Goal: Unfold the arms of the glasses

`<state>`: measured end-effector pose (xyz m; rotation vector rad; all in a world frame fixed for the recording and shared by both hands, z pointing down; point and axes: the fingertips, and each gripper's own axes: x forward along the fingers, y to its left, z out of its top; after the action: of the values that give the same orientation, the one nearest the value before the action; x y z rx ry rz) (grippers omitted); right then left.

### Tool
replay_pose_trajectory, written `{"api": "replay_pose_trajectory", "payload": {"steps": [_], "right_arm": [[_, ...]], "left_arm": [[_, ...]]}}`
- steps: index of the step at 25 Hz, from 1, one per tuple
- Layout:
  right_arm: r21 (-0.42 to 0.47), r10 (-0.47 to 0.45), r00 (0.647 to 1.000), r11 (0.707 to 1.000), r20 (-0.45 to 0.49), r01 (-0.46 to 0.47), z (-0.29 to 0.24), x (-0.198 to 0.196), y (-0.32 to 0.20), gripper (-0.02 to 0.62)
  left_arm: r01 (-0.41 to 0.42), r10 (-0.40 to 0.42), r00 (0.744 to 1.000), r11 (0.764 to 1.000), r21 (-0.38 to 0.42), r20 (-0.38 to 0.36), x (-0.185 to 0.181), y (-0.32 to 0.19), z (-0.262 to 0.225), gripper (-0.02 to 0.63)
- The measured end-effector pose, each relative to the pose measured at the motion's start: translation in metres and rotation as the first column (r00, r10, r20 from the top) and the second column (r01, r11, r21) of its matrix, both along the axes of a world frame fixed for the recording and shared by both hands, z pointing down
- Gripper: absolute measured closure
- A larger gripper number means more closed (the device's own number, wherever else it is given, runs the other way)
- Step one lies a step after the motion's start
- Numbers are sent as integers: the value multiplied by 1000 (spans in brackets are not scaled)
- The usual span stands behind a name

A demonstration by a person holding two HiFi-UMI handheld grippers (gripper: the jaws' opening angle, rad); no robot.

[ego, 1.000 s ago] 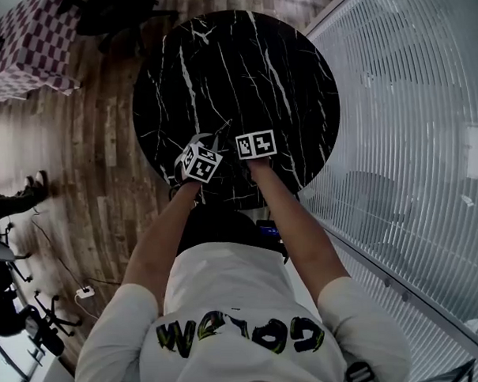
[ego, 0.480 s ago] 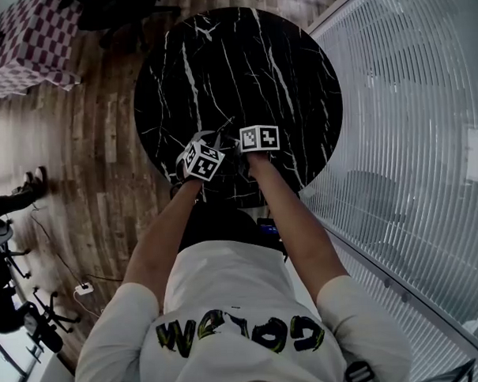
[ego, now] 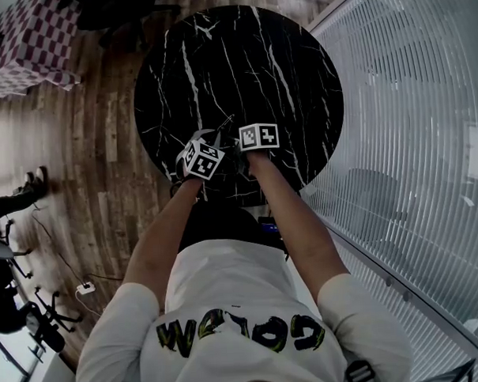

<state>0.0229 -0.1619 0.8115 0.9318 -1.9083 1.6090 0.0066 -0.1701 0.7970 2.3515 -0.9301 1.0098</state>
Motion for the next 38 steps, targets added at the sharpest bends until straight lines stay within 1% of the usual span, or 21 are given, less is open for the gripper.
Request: {"api": "replay_pose_trajectory", "payload": {"steps": [7,11,16,20,22,24,27,30,33,35,36,38], "right_arm": [[-13,-6,1000,1000,-6,6,0,13,4,582],[-21,-27,999,999,-32,26,0,25,6,591],[-19,-99,989,995,-108,98,2,42,8,592],[-5,-179,967,983,-183,181,3,52,9,591],[9,-230,944,971,-236,239,3,56,9,592],[24,-286,912,952,-296,306,2,61,9,592],[41,-361,853,914,-377,404,1,66,8,592],[53,-412,798,875,-439,481,-2,70,5,592],[60,-458,731,827,-506,559,1,75,2,592],[81,-484,684,782,-546,618,-1,74,-2,591],[92,-489,662,761,-568,642,-4,73,-3,591],[108,-487,628,733,-607,672,-7,72,-6,592]], "left_arm": [[-9,9,1000,1000,0,8,-3,0,0,598],[-17,17,1000,1000,-7,10,-3,0,-1,598],[-26,26,1000,1000,-14,10,-3,2,-1,598],[-36,36,999,999,-21,9,0,5,-1,598],[-43,43,999,999,-24,9,1,7,-1,598],[-48,49,999,998,-28,12,1,8,-1,598],[-57,58,998,998,-30,17,1,9,0,598],[-66,66,998,997,-32,17,1,10,-1,598],[-73,74,997,997,-33,19,2,11,-2,598],[-76,77,997,997,-35,20,2,13,-2,598],[-75,76,997,997,-35,21,2,13,-2,598],[-72,73,997,997,-37,23,3,14,-1,598]]}}
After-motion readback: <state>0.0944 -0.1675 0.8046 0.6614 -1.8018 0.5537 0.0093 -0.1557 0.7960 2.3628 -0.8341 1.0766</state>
